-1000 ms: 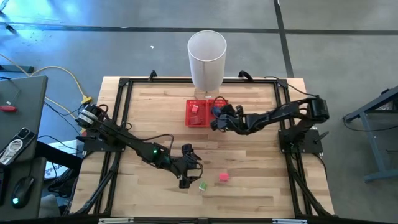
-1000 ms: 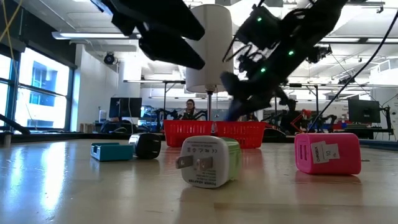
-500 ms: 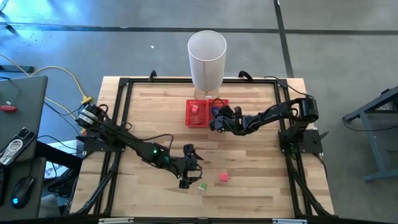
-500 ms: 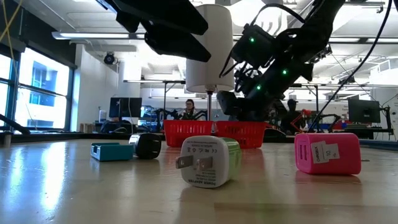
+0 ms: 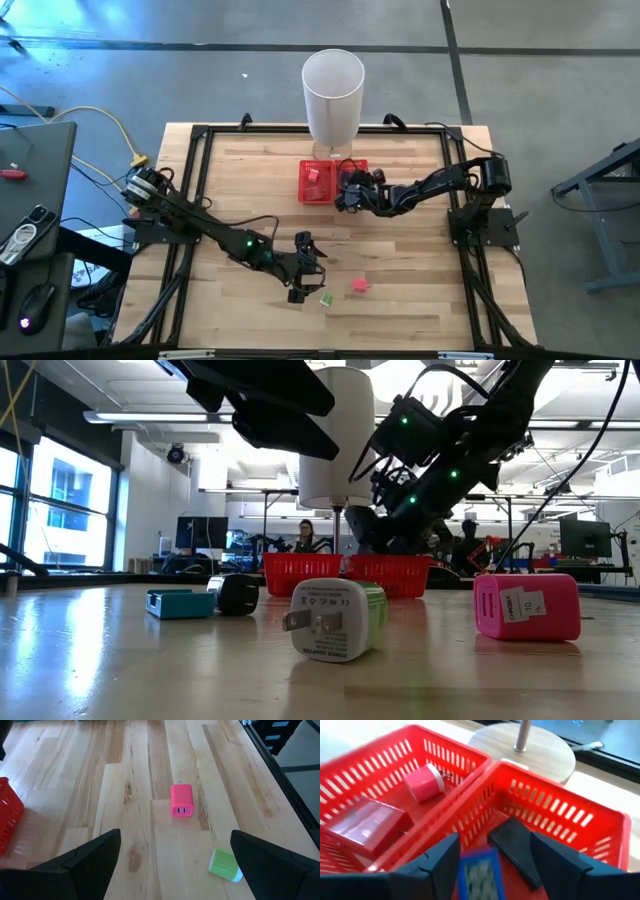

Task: Pick & Place Office items
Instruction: Put the dark blue digital clock into the right red bin, then put the pink charger adapter into the left red bin

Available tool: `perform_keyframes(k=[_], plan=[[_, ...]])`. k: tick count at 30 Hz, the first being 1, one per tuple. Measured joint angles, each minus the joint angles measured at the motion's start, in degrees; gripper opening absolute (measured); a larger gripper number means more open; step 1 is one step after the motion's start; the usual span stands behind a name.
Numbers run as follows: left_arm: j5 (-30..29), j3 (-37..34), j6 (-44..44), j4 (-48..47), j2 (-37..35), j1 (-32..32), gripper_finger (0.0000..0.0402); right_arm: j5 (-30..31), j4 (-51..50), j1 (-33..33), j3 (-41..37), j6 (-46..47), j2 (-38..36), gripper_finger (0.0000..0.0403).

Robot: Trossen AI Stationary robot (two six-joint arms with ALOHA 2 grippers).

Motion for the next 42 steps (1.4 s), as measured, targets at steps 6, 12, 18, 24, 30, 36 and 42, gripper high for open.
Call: perform_keyframes(k=[6,12,18,24,30,36,42], plan=[[0.0,0.0,0.0,0.0,0.0,0.0,0.0367,-0.3,1.7,0.5,-0.1,-2.8,-1.3,0.0223],[0.0,0.0,0.0,-0.9,0.0,0.0,0.0367,-7.8,0.3,3.5,0.0,-7.5,-8.6,0.0224],[0.0,0.0,-2.0,-2.5,0.0,0.0,0.0367,-21.5,-1.8,9.8,0.0,-8.6,-14.9,0.0221],[0.0,0.0,-2.9,-2.7,0.0,0.0,0.0367,-34.1,-0.3,15.3,0.0,-10.8,-16.6,0.0221],[0.8,0.0,-3.3,-2.8,0.0,-0.1,0.0367,-33.1,1.2,17.1,0.0,-11.1,-16.5,0.0221],[1.4,0.0,-3.5,-2.8,0.0,-0.1,0.0367,-35.9,1.9,17.0,0.0,-10.8,-16.5,0.0221],[1.5,0.0,-3.5,-2.7,0.0,-0.1,0.0367,-37.5,2.4,17.0,0.0,-8.8,-16.5,0.0230]])
